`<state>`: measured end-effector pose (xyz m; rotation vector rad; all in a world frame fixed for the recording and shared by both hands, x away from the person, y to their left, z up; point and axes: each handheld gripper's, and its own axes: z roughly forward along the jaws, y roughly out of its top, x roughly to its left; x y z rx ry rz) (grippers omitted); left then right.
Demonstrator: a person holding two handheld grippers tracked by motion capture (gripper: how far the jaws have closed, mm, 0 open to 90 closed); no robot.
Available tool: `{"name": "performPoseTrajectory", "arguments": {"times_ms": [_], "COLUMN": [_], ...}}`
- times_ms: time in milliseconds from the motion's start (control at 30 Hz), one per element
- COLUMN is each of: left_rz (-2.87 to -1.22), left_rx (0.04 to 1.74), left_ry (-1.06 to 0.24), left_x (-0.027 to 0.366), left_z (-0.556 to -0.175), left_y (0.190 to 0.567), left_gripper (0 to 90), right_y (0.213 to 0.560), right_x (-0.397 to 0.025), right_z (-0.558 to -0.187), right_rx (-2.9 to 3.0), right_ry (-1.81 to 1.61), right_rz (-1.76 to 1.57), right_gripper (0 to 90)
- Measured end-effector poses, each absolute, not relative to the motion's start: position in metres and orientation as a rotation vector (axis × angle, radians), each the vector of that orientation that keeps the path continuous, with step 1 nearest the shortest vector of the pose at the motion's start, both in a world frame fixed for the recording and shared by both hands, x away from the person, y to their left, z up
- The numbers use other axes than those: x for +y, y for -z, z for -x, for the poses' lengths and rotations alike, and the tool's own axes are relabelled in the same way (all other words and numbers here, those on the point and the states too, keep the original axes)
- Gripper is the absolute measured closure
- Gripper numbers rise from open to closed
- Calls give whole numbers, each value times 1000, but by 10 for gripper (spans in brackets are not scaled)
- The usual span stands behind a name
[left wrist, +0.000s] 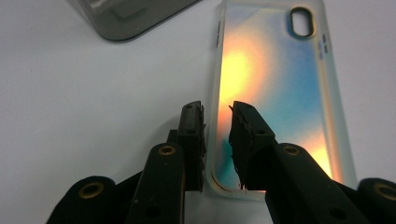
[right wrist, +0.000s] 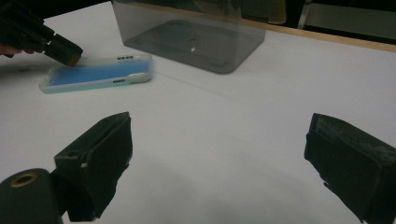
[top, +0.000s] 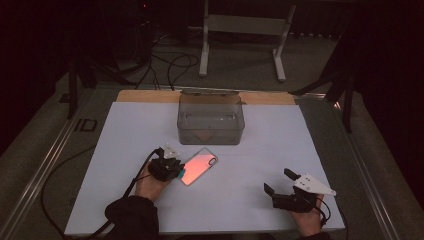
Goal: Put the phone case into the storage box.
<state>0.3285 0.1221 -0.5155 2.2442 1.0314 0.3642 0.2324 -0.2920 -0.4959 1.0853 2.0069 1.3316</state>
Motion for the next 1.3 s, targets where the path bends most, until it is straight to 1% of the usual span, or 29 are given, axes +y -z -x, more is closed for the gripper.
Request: {"name": "performPoseTrajectory", "arguments": {"times_ms": [133,267,467,1300], "left_rz": [-2243,-2251,-2268,-2186], "left_rx": [1035,1039,1035,1064], "left_ry": [-355,-370,-391,-392], "left_x": [122,121,118,119], "left_z": [-330,-330,-329,-320], "left_y": [515,515,514,508], "left_gripper": [798,858,885,889], "right_y": [496,496,496,494], "right_x": [-292,-291,-291,-282], "right_z": [-232,-233,-233,-237], "right_rx": [2008,2011,2016,2039], "right_ry": [-1333,-1332,-1330,-1348], "right_rz": [-1086,-1085,-1079,-1097], "right_gripper": [77,77,77,76]}}
